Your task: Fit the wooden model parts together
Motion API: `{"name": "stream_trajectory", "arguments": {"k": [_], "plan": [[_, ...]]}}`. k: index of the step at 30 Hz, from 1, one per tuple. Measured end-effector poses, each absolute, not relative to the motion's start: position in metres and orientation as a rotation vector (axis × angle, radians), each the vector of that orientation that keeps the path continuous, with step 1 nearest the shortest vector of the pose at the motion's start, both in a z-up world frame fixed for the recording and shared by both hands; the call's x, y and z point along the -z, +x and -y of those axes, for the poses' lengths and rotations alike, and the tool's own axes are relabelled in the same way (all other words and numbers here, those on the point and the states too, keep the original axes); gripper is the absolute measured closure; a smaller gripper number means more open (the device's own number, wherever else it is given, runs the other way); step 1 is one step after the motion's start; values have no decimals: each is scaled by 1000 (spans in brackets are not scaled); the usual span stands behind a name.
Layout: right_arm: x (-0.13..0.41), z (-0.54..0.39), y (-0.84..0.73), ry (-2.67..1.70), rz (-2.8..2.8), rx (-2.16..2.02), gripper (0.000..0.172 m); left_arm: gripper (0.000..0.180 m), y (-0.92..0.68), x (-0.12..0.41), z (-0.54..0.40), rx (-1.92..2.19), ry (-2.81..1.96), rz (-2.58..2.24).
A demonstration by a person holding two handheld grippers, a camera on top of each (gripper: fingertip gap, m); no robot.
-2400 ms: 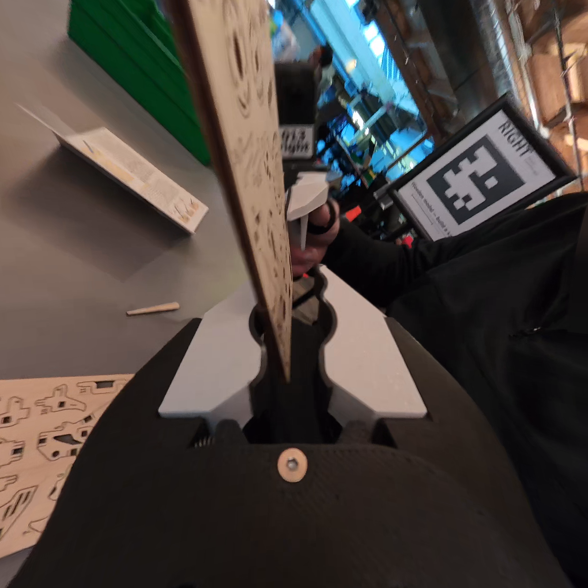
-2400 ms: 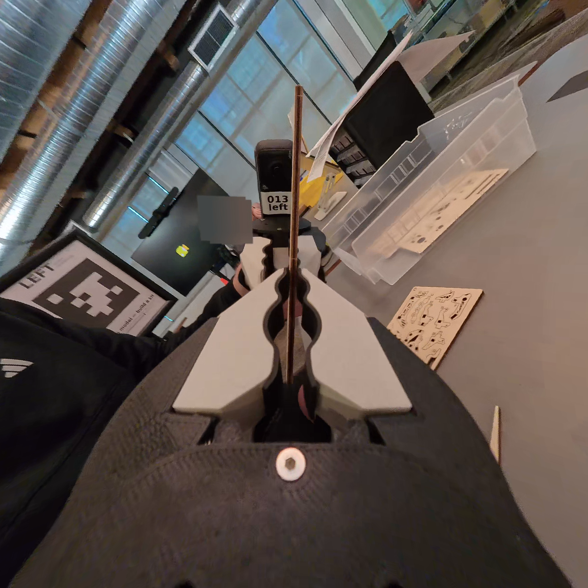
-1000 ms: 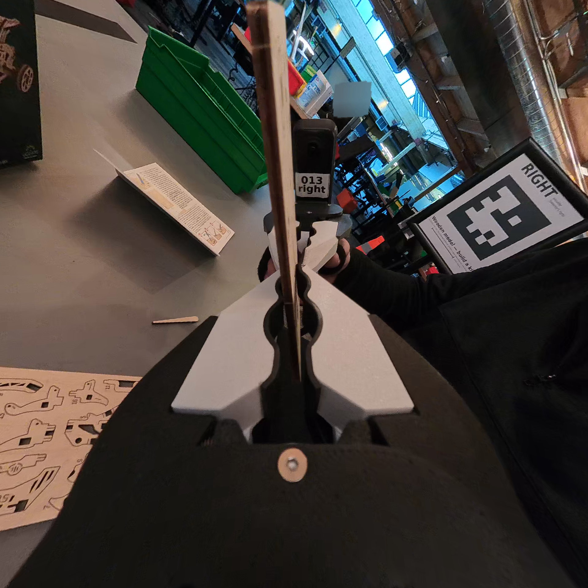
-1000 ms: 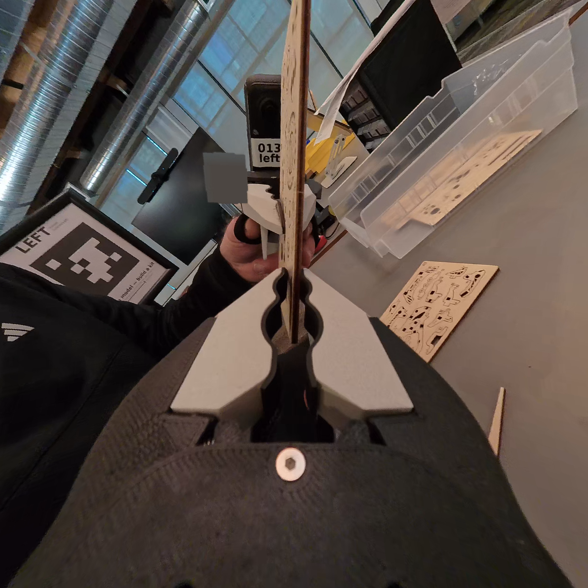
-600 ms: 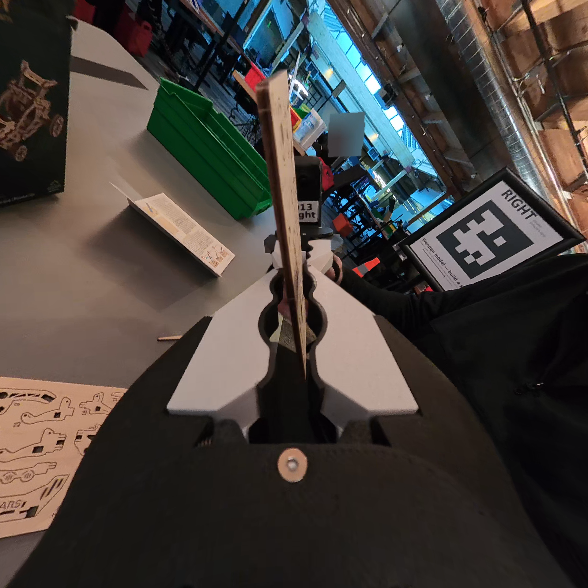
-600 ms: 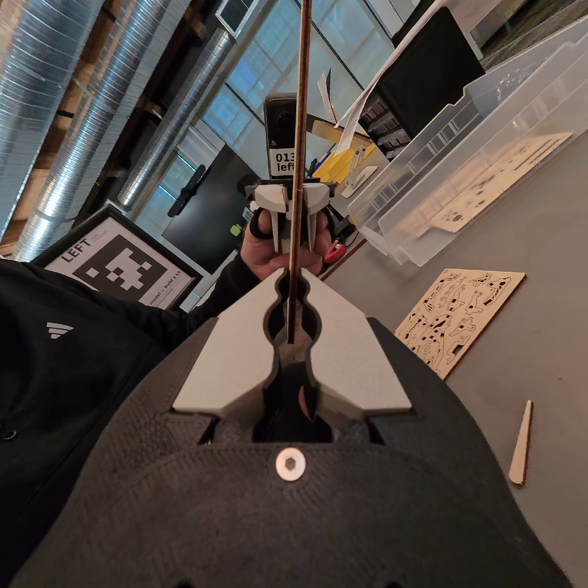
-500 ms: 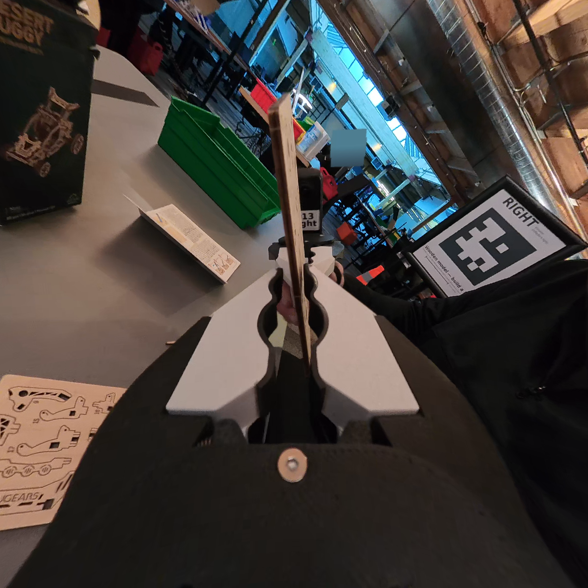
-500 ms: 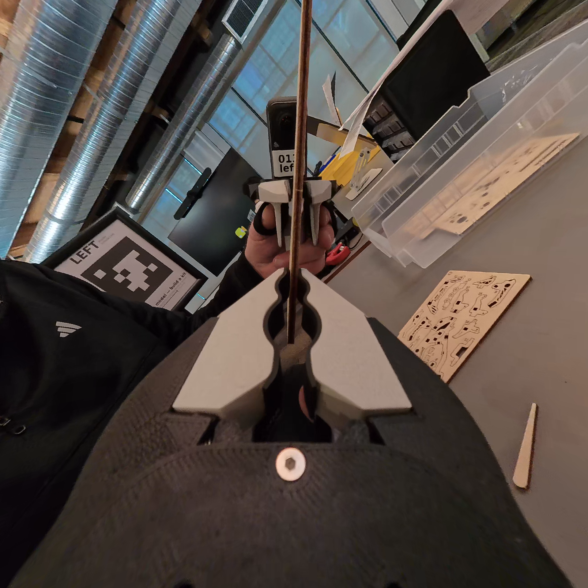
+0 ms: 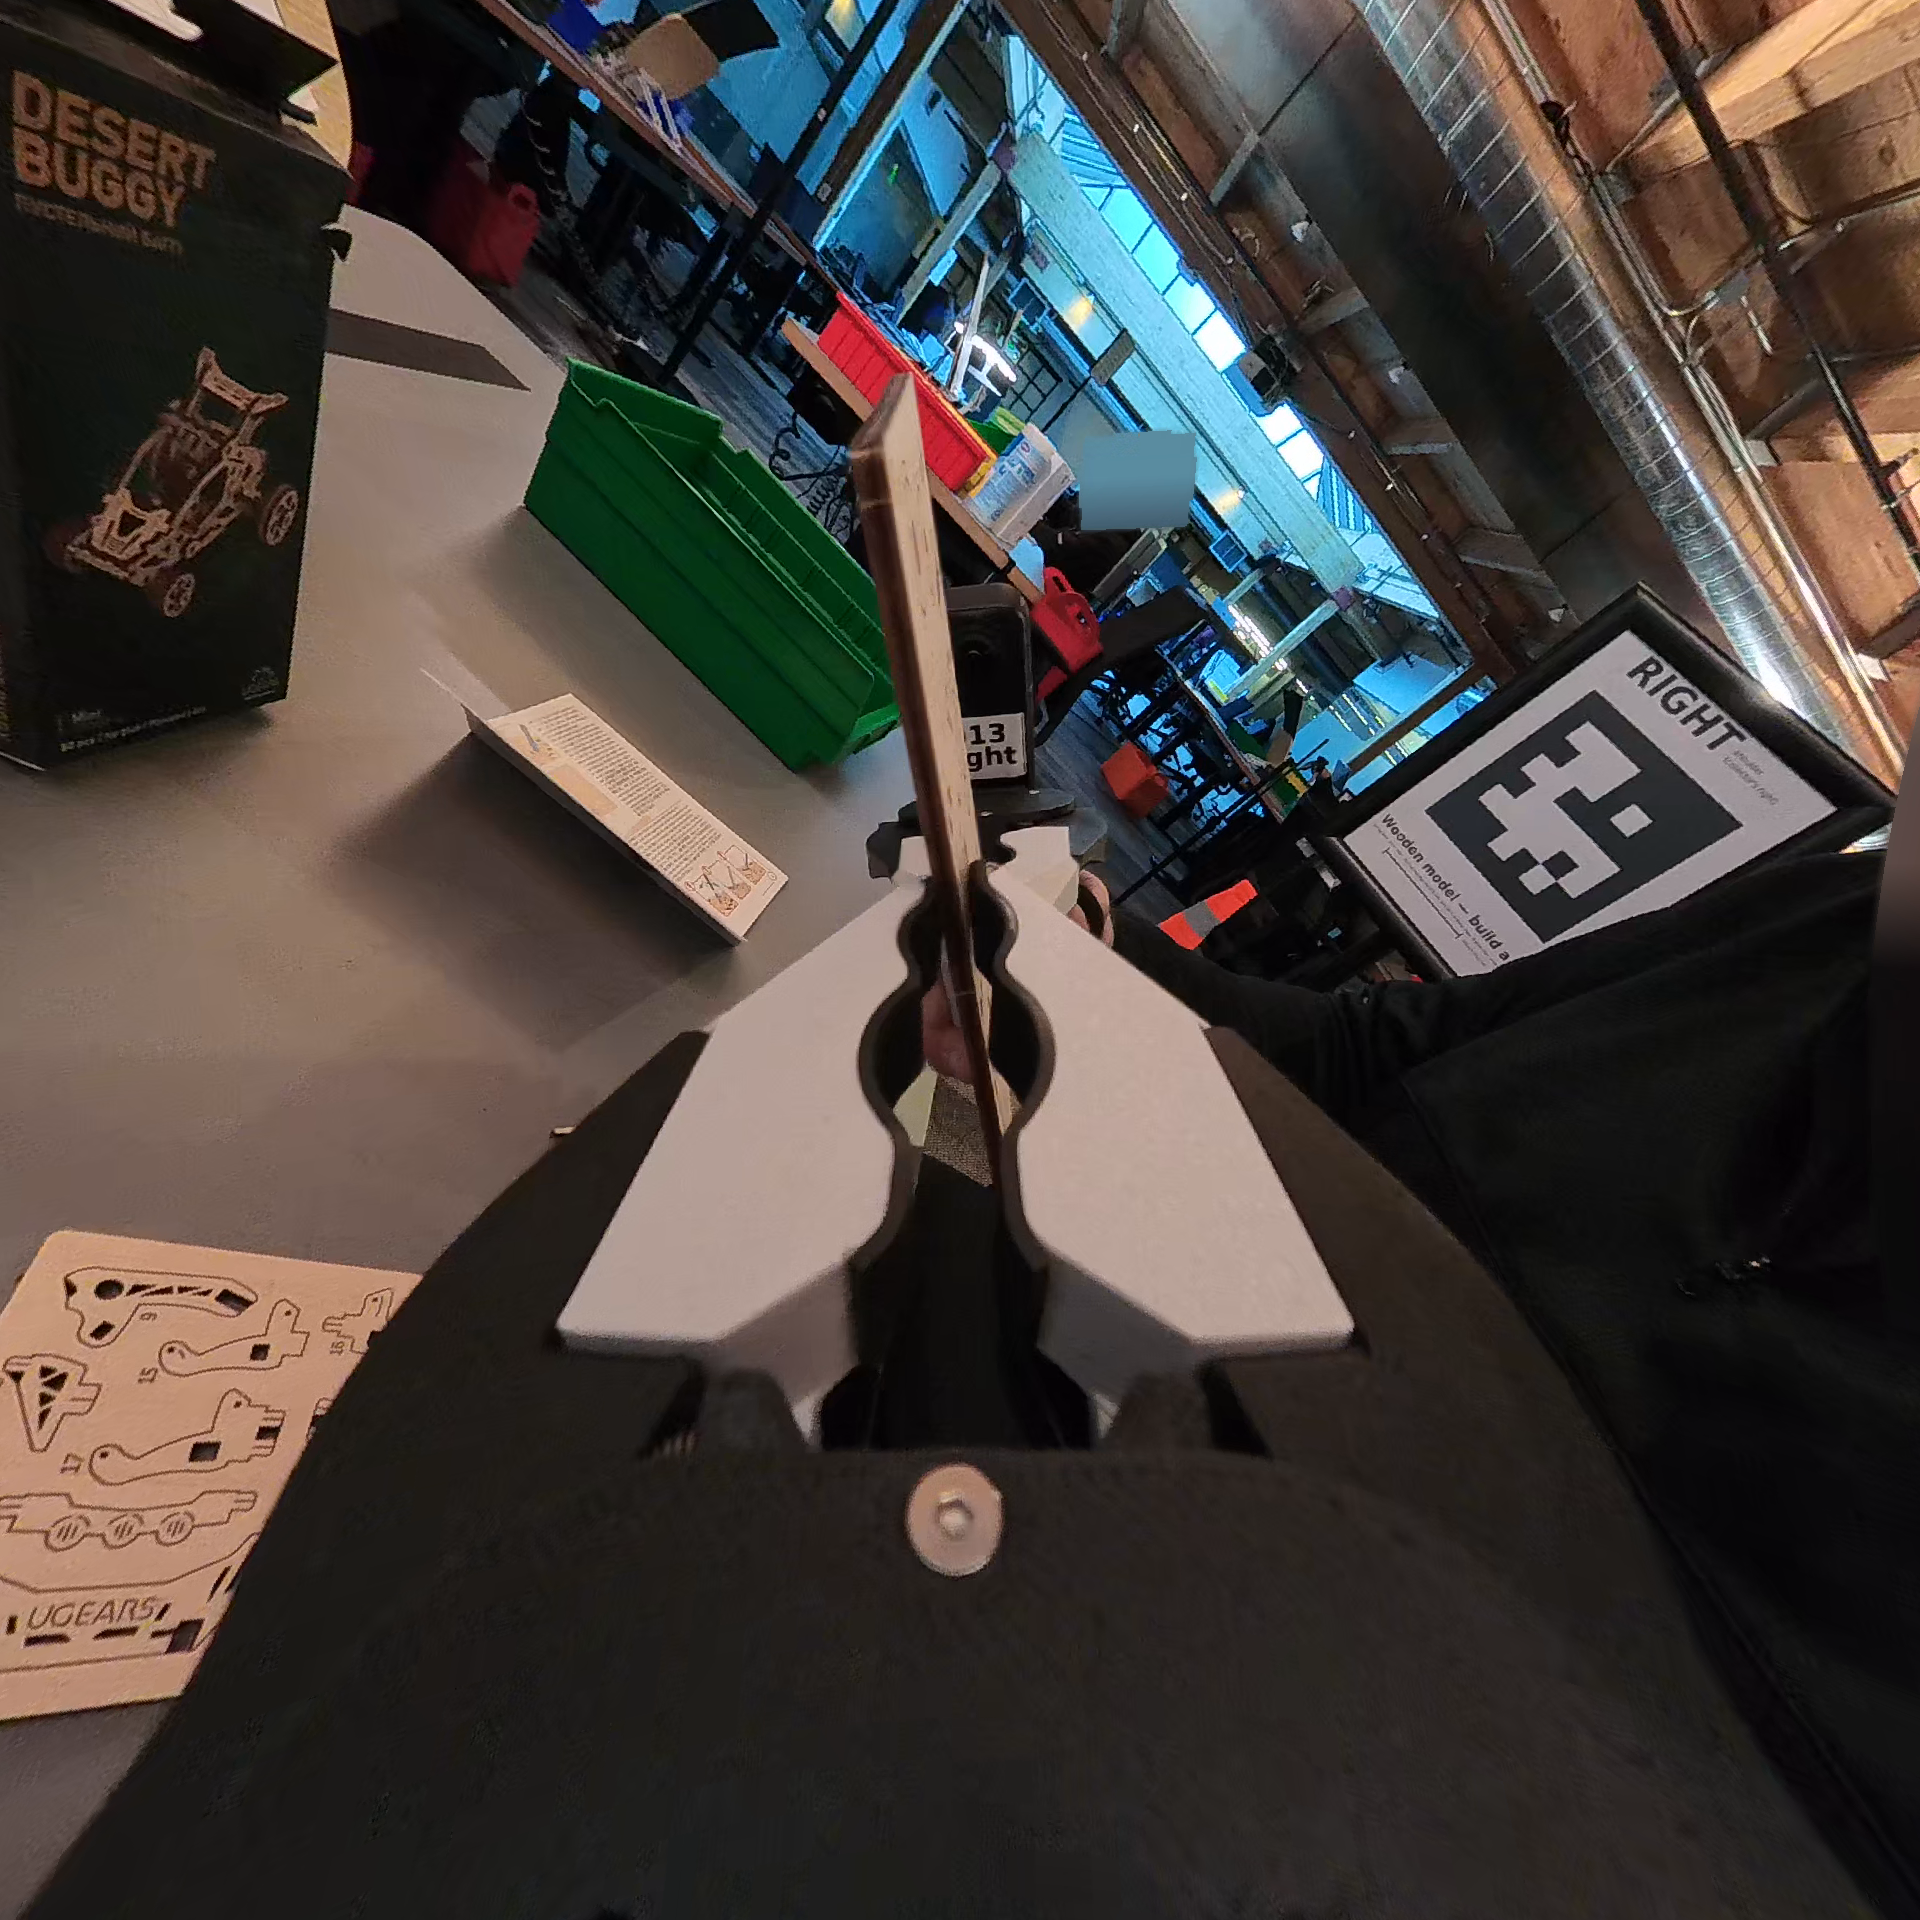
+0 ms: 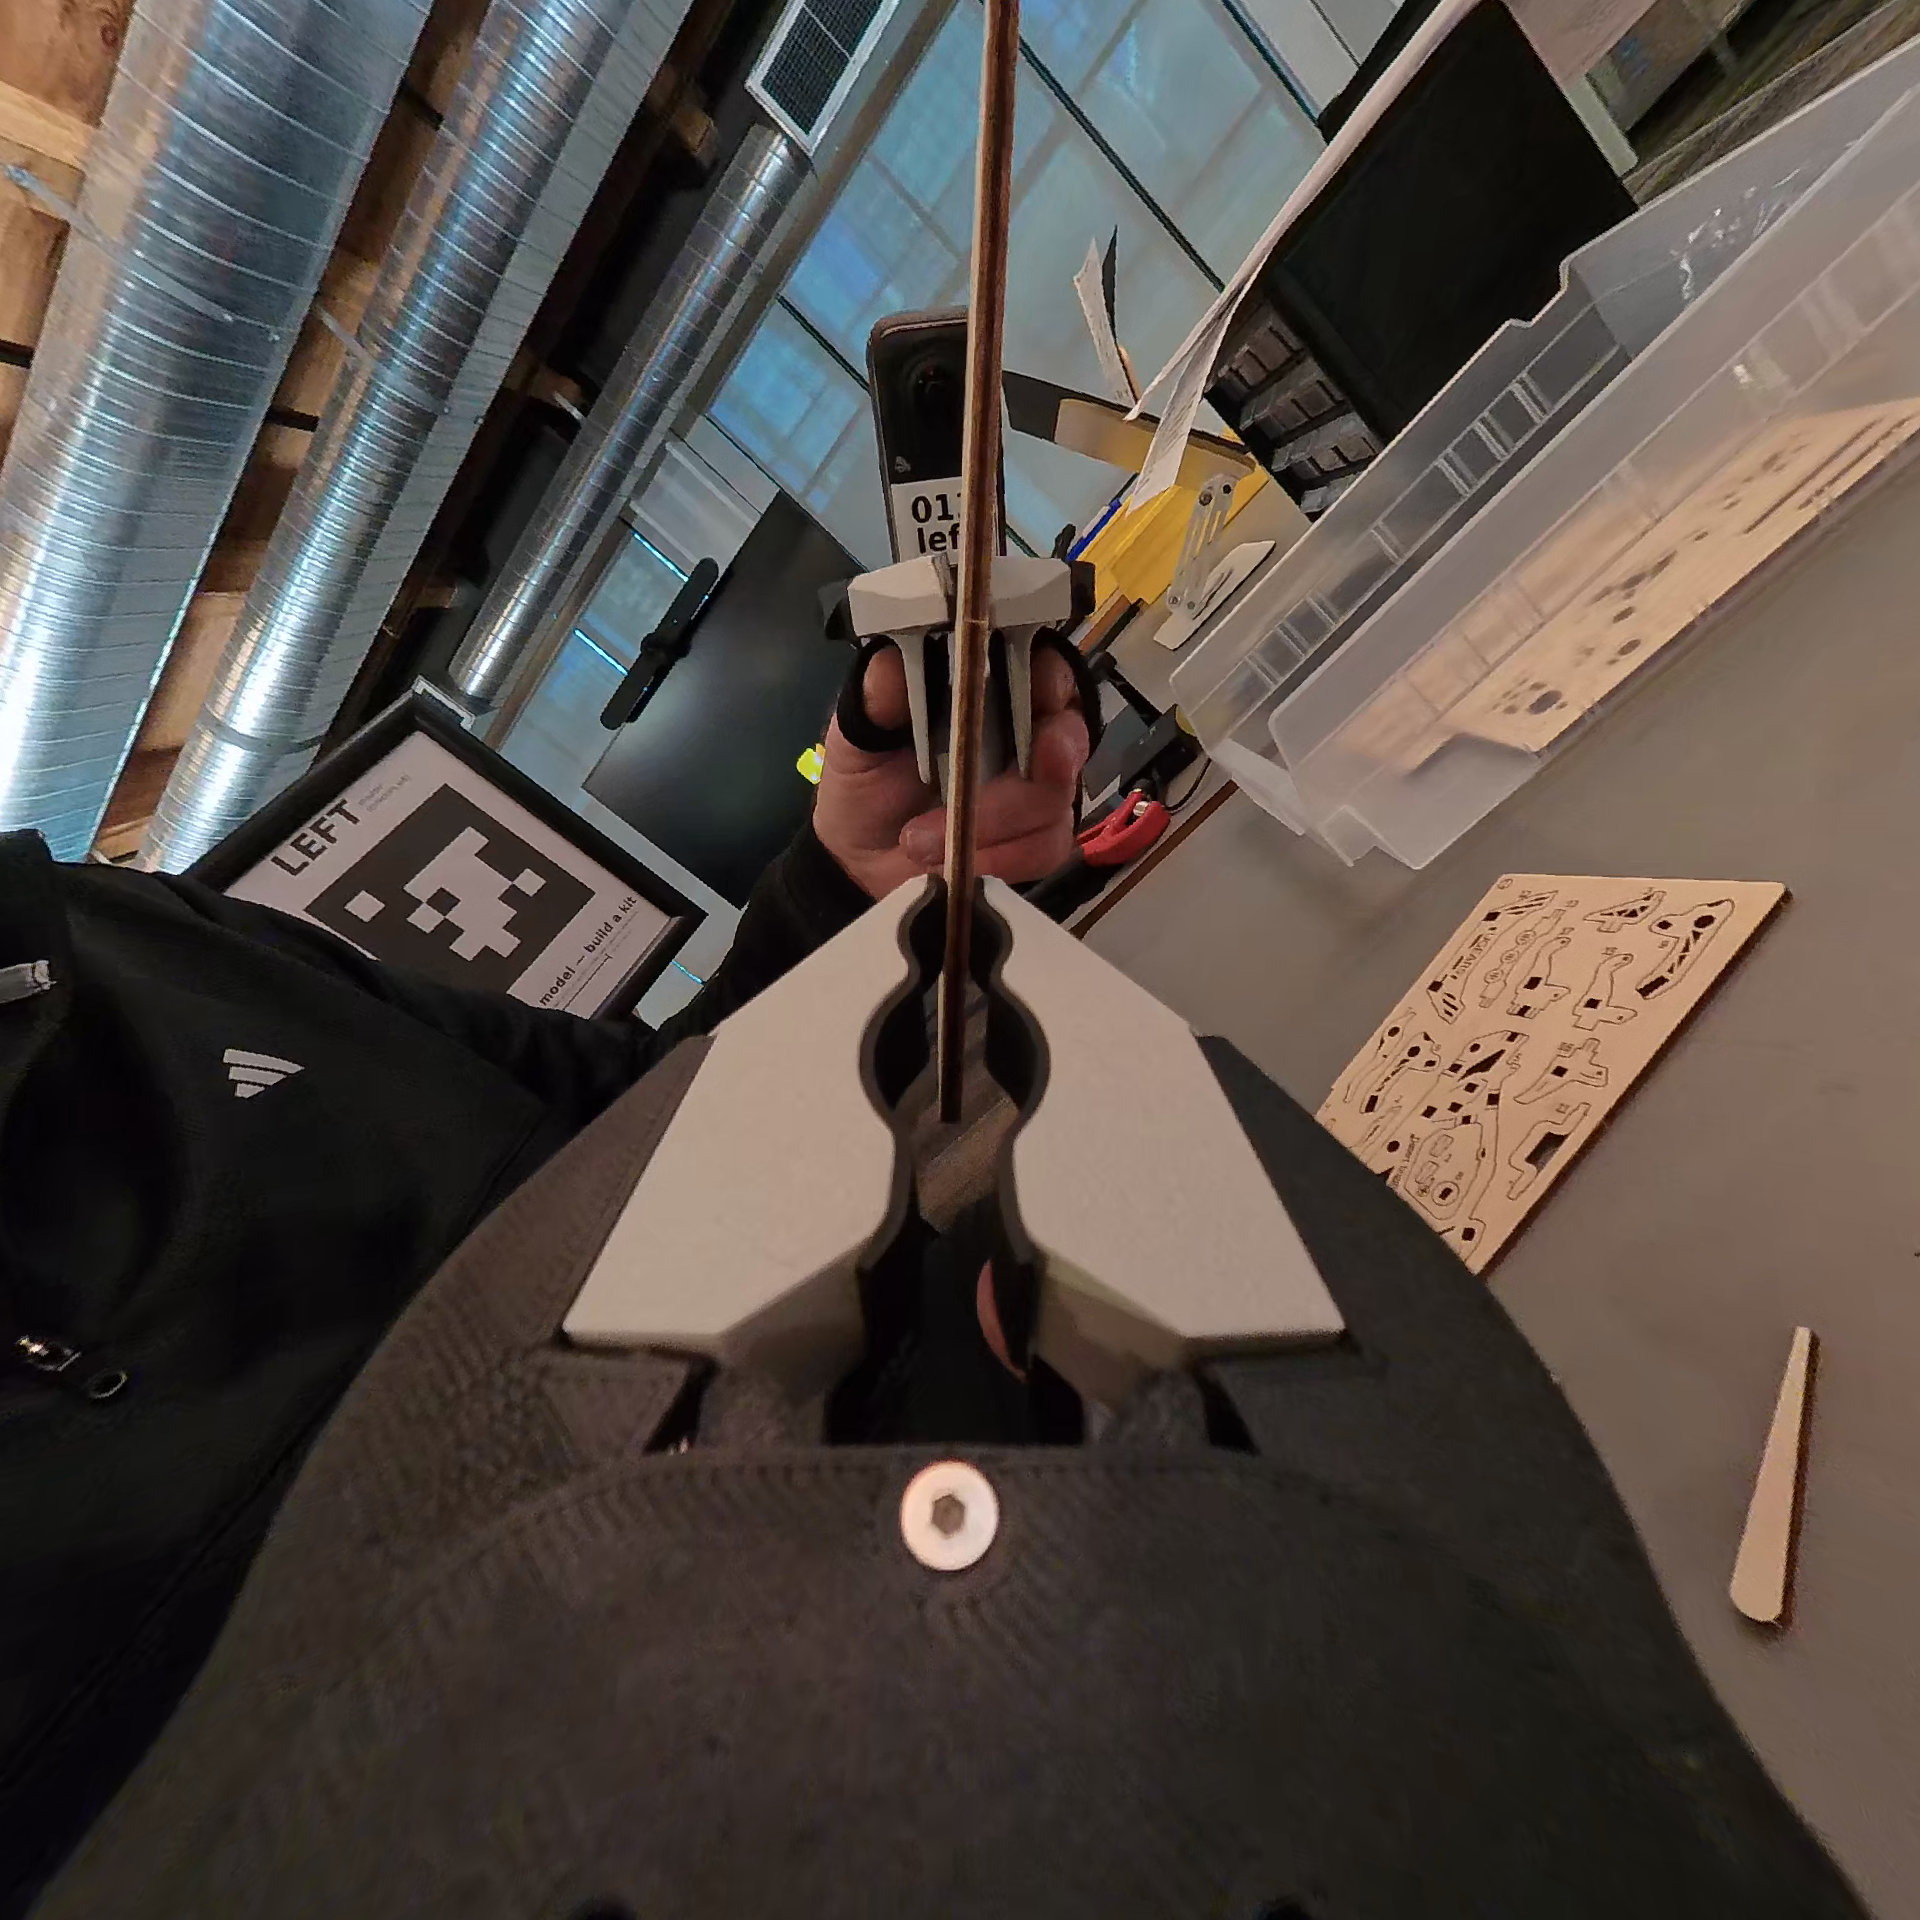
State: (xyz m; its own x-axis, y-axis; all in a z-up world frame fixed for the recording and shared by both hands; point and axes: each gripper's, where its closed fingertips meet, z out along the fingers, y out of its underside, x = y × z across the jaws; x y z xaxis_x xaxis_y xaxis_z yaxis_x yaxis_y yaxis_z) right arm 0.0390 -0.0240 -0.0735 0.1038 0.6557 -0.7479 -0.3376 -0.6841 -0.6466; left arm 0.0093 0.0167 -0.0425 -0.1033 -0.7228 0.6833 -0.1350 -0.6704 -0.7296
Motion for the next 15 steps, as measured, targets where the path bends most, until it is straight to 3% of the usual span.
{"name": "stream_trajectory", "arguments": {"k": [15], "plan": [[69, 21, 43, -1621, 303, -1646, 168, 179, 10, 37, -17, 1842, -1745, -899]]}}
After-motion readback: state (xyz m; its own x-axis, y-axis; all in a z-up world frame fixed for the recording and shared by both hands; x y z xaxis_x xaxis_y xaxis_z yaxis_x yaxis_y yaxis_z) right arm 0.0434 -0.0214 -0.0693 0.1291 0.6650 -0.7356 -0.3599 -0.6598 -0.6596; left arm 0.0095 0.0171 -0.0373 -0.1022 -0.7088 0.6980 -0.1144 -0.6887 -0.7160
